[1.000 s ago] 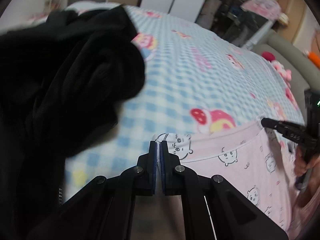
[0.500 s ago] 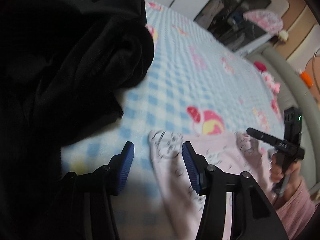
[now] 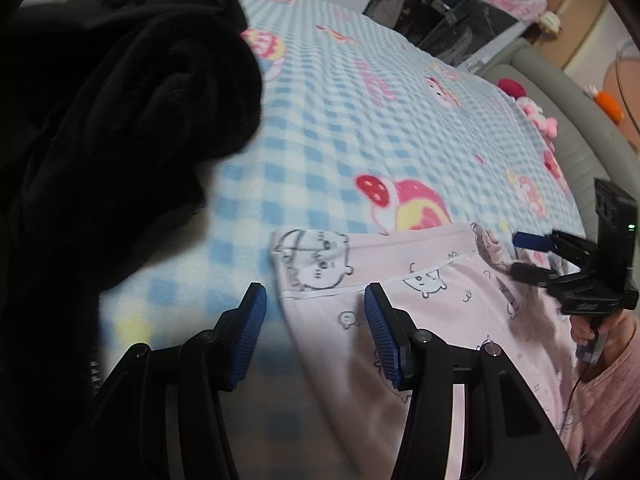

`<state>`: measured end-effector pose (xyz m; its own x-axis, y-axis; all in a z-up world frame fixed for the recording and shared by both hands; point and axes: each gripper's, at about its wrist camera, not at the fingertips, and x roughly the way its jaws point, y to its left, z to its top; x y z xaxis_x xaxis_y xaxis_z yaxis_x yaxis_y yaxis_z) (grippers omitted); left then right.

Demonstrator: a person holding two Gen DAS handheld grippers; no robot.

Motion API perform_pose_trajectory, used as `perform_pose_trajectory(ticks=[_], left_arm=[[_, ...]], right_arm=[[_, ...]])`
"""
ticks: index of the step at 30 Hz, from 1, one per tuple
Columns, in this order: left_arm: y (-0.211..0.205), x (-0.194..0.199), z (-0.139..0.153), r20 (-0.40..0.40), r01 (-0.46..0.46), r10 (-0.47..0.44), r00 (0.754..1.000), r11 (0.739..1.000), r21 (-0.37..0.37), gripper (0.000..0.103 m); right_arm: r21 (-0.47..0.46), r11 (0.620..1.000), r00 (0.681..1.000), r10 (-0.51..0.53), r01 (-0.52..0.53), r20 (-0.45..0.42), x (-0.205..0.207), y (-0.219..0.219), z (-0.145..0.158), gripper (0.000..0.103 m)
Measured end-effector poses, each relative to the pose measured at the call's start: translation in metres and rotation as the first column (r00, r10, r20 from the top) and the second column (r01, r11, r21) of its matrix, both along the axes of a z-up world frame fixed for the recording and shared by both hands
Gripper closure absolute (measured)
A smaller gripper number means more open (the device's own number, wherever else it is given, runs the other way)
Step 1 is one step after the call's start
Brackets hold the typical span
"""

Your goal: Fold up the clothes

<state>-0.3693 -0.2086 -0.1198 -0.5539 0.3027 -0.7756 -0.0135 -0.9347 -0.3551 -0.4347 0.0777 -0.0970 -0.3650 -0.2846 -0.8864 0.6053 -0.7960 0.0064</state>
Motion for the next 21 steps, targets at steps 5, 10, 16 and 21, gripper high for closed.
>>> perform_pose_trajectory(ticks=[5, 10, 16, 21], left_arm=[[0.001, 0.004, 0.004, -0.034, -0.032, 0.031, 0.999, 0.999, -0.034, 0.098], [0.002, 0.006, 0.019, -0.108, -0.060, 0.056, 0.993, 0.997, -0.037, 0.098], [0.015, -0.002, 0.004, -0.099, -0.083, 0.072, 0.992, 0.990, -0.114, 0.098], [0.015, -0.009, -0.011, -0.048, -0.068, 0.063, 0.997, 0.990, -0.127, 0.093]], right_arm=[[0.013, 0.998, 0.998, -0.056, 0.055, 0.015, -0.019, -0.002, -0.021, 0.097], [-0.146, 0.979, 0.989, -0.146, 0.142, -0.014, -0.029, 0.024, 0.008, 0.098], [-0.154, 0.965, 0.976, -0.217, 0.212, -0.019, -0.051, 0.024, -0.006, 0.099], [-0.099, 0.966, 0.970, -0.243, 0.240, -0.022, -0.063, 0.012, -0.050, 0.099]])
